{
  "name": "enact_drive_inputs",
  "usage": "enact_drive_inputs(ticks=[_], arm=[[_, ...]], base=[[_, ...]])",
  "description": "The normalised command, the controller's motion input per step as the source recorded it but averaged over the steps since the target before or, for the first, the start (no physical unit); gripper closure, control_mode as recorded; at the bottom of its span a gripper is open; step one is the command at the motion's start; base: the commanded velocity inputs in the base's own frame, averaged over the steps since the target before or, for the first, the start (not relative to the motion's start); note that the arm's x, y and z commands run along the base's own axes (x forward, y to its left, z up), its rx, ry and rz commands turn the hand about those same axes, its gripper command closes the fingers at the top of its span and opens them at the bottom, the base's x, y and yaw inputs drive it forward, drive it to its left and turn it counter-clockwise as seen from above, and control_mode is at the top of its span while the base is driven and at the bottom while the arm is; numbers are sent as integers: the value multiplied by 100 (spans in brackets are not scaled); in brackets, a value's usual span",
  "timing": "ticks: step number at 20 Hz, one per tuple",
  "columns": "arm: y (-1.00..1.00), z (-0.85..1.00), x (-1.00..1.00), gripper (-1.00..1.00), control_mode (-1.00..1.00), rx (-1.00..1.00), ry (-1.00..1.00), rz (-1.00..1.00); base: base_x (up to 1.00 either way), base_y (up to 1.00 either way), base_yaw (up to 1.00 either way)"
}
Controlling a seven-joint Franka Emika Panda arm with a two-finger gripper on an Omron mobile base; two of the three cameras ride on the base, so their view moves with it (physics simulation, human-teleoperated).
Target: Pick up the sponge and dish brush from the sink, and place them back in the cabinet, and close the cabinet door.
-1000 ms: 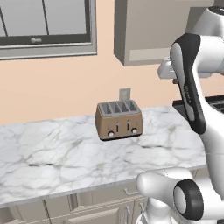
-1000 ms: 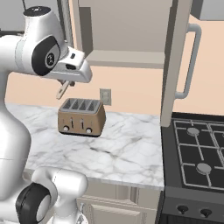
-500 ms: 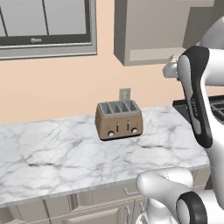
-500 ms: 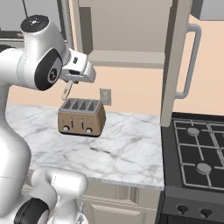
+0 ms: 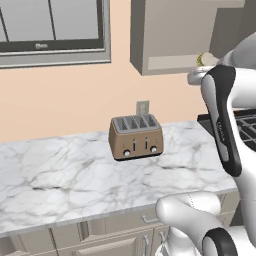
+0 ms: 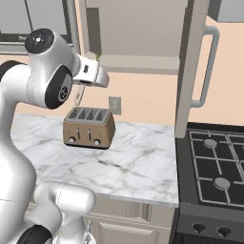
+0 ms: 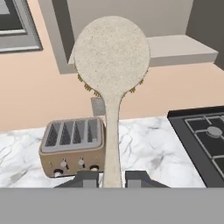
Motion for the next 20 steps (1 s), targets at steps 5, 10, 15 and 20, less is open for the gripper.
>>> enact_drive_inputs(ticks=[5,10,15,20], arm=[[-12,30,28,100,-100,0,-5,-4],[-9,26,34,100,-100,0,-8,-4],[-6,17,38,100,-100,0,-10,-4],[-1,15,41,100,-100,0,-8,-3]], base=[[0,0,0],[0,0,0],[0,0,0],[0,0,0]])
